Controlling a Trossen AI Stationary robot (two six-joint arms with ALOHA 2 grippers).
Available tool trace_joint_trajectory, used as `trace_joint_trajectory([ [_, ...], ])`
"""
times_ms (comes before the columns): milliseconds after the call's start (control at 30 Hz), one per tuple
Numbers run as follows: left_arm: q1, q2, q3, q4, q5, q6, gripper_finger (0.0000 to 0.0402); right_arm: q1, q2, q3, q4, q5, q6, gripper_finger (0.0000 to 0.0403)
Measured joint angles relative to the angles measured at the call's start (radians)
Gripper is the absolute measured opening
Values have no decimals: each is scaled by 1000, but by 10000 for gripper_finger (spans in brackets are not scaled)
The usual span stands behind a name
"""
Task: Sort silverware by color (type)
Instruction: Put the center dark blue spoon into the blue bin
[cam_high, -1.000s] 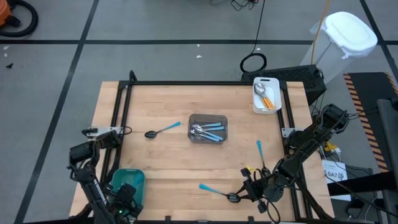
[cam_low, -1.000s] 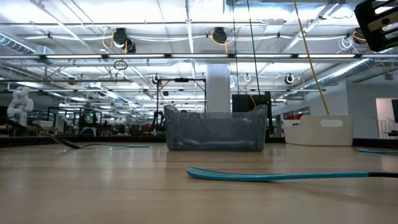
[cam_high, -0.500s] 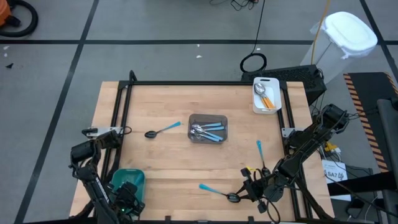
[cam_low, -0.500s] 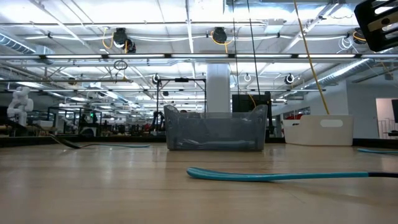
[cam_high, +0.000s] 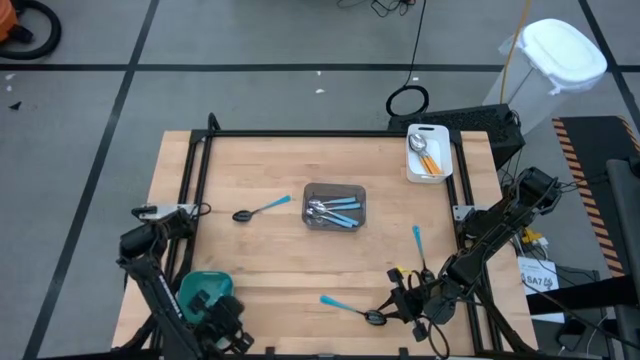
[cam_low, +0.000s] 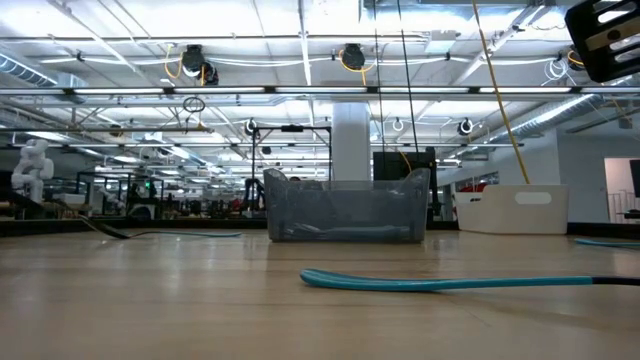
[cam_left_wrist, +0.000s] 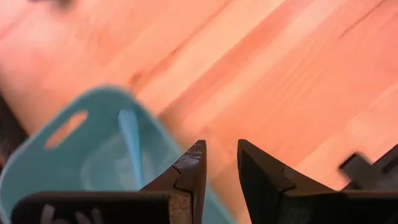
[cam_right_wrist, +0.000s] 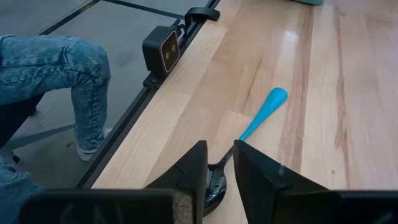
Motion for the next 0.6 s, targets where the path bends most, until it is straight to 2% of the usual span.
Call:
trace_joint_trajectory([
  [400,150,0,3,8,-216,215,93,0,0,0,0,-1,2,75],
  [600,227,0,3,116,-326,371,93,0,0,0,-25,-1,35,75],
])
